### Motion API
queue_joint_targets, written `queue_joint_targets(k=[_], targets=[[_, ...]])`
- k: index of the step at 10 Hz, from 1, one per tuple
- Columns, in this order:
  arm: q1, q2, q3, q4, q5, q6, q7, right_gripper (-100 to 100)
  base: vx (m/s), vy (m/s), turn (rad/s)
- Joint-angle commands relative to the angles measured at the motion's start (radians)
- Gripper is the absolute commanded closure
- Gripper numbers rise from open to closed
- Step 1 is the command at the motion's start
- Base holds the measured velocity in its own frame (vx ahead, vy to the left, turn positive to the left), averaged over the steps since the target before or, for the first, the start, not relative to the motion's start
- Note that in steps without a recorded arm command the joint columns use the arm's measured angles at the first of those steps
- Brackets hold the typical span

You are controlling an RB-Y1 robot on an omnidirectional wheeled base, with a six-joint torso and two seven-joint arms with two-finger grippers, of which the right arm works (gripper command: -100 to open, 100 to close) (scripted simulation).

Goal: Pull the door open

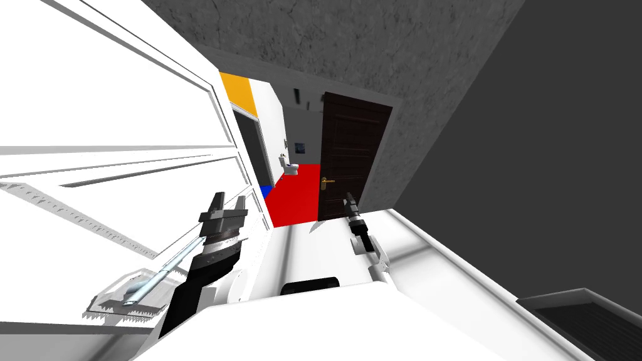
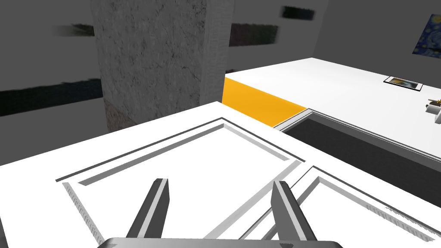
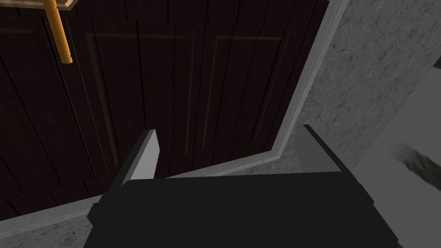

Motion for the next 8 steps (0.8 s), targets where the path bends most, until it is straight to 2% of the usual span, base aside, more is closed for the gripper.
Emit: queue_joint_targets(k=[1, 2, 3, 6, 7, 8], targets=[[-0.023, -0.003, 0.0, 0.05, 0.009, -0.004, -0.014, -100, 0.094, 0.005, -0.001], [-0.042, -0.007, -0.002, 0.079, 0.013, -0.006, -0.023, -100, 0.102, -0.008, -0.002], [-0.042, -0.007, -0.002, 0.089, 0.013, -0.006, -0.023, -100, 0.067, -0.002, 0.003], [-0.098, -0.019, -0.008, 0.182, 0.026, -0.012, -0.051, -100, 0.073, 0.004, -0.002], [-0.098, -0.019, -0.008, 0.19, 0.026, -0.012, -0.051, -100, 0.068, -0.003, 0.001], [-0.116, -0.023, -0.01, 0.224, 0.031, -0.014, -0.061, -100, 0.06, -0.006, -0.001]])
